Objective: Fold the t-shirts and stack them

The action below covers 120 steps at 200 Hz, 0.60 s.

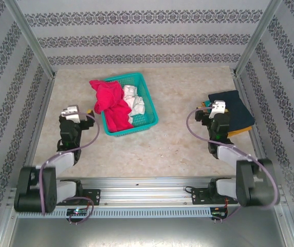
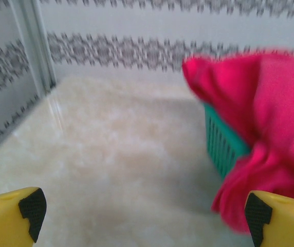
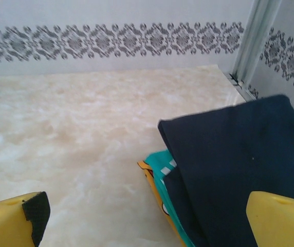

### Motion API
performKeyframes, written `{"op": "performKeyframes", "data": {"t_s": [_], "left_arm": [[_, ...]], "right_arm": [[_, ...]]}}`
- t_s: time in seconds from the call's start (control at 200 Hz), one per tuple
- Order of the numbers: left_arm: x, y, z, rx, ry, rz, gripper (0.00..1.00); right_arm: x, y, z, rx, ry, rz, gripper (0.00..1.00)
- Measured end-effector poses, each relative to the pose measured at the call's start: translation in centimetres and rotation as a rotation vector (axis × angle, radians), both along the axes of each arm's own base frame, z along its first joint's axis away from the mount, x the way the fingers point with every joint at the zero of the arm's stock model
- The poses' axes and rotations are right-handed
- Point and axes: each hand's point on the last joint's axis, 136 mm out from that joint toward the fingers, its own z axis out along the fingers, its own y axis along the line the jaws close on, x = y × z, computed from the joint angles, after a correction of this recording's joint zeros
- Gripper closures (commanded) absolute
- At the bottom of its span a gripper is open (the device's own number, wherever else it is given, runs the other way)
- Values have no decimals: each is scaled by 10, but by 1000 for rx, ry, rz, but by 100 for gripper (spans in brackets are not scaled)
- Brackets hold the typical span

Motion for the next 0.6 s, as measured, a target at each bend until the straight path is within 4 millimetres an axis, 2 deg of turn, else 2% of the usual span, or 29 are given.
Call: {"op": "performKeyframes", "data": {"t_s": [0.105,0.21,0.36,0.495,0.599], "left_arm": [[0,-4,44,-14,-47,3,0],[4,-32,71,-21,-51,-47,0],[15,-97,77,-34,52,-156,0],[29,-159,79,-55,141,-232,0],[42,-194,72,-115,237,-226,0]], "right_arm": [[-8,6,30,13,-18,32,2],[-15,10,56,36,-14,43,2],[-29,20,79,41,26,67,2],[-38,27,87,45,97,101,2],[-45,41,92,47,152,158,2]]}}
